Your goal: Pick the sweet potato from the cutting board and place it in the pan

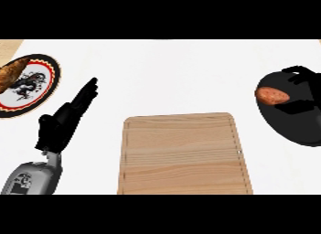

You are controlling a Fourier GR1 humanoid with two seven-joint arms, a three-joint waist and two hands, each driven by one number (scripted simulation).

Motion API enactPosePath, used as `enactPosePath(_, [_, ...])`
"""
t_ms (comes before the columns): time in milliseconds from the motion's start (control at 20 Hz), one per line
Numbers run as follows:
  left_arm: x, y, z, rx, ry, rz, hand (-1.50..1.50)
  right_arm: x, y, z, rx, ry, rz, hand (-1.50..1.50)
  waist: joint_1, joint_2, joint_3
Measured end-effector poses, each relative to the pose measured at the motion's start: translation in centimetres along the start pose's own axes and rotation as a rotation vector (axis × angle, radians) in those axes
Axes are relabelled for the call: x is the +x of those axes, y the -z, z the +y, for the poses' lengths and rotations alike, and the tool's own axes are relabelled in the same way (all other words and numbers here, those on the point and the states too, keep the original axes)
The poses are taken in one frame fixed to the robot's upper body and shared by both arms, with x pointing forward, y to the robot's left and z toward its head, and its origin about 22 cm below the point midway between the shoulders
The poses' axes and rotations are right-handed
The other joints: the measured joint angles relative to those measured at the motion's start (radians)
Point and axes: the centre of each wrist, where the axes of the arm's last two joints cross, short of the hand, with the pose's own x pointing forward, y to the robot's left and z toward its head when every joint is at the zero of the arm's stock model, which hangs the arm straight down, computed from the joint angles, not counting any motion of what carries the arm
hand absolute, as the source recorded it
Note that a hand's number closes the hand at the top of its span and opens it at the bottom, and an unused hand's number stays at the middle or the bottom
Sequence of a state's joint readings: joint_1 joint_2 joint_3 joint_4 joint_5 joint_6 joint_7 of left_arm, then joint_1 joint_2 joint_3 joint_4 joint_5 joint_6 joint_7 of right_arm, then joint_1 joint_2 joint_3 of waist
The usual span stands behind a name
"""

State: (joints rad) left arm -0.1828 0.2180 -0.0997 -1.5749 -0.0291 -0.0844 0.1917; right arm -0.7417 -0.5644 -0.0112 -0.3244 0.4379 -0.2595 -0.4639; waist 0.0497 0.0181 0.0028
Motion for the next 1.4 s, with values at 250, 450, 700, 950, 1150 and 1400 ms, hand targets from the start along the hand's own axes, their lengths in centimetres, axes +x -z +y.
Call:
enactPosePath(250, [0.3,0.2,0.0,0.000,0.007,-0.008,0.00,0.1,0.4,0.2,-0.010,0.159,-0.013,-1.50,0.009,0.007,0.003])
enactPosePath(450, [0.4,-0.1,-0.1,-0.008,0.001,-0.007,0.00,0.1,0.6,-0.1,-0.078,0.351,-0.045,-1.50,0.012,0.007,0.004])
enactPosePath(700, [0.2,-0.1,-0.1,0.004,-0.006,-0.001,0.00,-1.4,0.1,-1.5,-0.102,0.575,-0.059,-1.50,0.004,0.007,0.004])
enactPosePath(950, [0.0,-0.3,0.6,0.005,-0.001,-0.005,0.00,-4.9,-2.2,-4.4,-0.060,0.700,-0.083,-1.50,0.001,0.007,0.003])
enactPosePath(1150, [0.5,0.0,0.8,0.019,-0.003,-0.005,0.00,-7.3,-4.4,-5.7,-0.051,0.740,-0.117,-1.50,-0.005,0.006,0.004])
enactPosePath(1400, [-0.2,-0.5,0.6,0.025,-0.010,0.005,0.00,-9.6,-6.9,-6.5,-0.091,0.730,-0.128,-1.50,-0.012,0.002,0.004])
